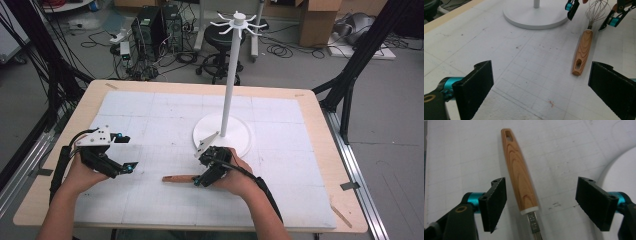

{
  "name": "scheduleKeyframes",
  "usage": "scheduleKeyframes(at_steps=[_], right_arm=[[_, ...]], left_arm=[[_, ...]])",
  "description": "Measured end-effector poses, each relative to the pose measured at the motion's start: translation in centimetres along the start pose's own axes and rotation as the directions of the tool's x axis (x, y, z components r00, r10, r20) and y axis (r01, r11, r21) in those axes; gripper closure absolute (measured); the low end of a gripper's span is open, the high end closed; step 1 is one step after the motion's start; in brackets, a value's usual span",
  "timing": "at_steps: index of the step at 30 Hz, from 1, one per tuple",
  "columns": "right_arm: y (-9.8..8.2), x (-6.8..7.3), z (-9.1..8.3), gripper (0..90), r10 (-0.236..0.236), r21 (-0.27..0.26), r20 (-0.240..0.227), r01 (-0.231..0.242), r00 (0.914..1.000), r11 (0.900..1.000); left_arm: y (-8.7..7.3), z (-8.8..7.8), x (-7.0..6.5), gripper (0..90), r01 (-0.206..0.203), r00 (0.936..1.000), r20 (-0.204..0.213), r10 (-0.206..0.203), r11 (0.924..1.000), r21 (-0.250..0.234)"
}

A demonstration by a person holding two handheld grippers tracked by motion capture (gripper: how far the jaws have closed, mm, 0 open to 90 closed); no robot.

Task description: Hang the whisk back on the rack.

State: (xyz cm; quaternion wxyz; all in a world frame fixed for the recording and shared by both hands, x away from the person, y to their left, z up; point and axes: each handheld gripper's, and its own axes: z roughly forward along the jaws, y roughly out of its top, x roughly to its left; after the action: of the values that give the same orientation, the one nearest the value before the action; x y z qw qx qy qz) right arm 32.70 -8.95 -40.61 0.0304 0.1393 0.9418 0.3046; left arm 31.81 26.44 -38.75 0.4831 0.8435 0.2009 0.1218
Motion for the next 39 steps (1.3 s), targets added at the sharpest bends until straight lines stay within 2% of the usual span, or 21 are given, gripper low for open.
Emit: scheduleKeyframes(at_steps=[4,9,13,15,20,22,27,32,37,39], right_arm=[[0.2,0.4,0.4,34.6,-0.021,0.042,-0.021,0.022,0.9996,0.999],[0.5,0.7,1.0,40.4,-0.041,0.098,-0.022,0.043,0.9989,0.994],[0.6,0.7,1.3,49.8,-0.048,0.130,-0.042,0.053,0.9980,0.990],[0.6,0.8,1.5,52.4,-0.061,0.137,-0.052,0.067,0.9968,0.988],[0.6,1.0,2.0,56.9,-0.057,0.164,-0.059,0.066,0.9966,0.984],[0.6,1.0,2.0,58.8,-0.067,0.169,-0.052,0.075,0.9964,0.983],[0.6,1.1,2.0,64.3,-0.060,0.175,-0.029,0.064,0.9978,0.982],[0.8,1.3,2.0,68.9,-0.091,0.196,-0.028,0.095,0.9955,0.976],[1.0,1.5,1.9,69.5,-0.100,0.206,-0.012,0.100,0.9949,0.973],[0.9,1.5,1.7,70.2,-0.087,0.207,-0.012,0.088,0.9961,0.974]], left_arm=[[0.0,0.0,0.0,6.7,-0.002,1.0000,-0.001,0.002,1.0000,0.001],[0.0,0.0,0.0,6.7,-0.005,1.0000,0.001,0.005,1.0000,0.005],[0.0,0.0,-0.1,6.7,-0.003,1.0000,-0.001,0.003,1.0000,0.007],[0.0,0.1,-0.1,6.8,-0.005,1.0000,0.000,0.005,0.9999,0.009],[0.0,0.1,-0.1,6.7,-0.005,1.0000,0.000,0.005,1.0000,0.007],[0.0,0.0,-0.1,6.8,-0.005,1.0000,-0.002,0.005,1.0000,0.008],[0.0,0.1,-0.1,6.8,-0.008,1.0000,-0.001,0.008,0.9999,0.014],[0.0,0.2,-0.1,6.7,-0.003,1.0000,0.001,0.003,0.9999,0.013],[0.0,0.2,-0.2,6.7,-0.005,1.0000,0.001,0.005,0.9999,0.017],[0.0,0.2,-0.1,6.7,-0.005,1.0000,-0.001,0.005,0.9999,0.016]])
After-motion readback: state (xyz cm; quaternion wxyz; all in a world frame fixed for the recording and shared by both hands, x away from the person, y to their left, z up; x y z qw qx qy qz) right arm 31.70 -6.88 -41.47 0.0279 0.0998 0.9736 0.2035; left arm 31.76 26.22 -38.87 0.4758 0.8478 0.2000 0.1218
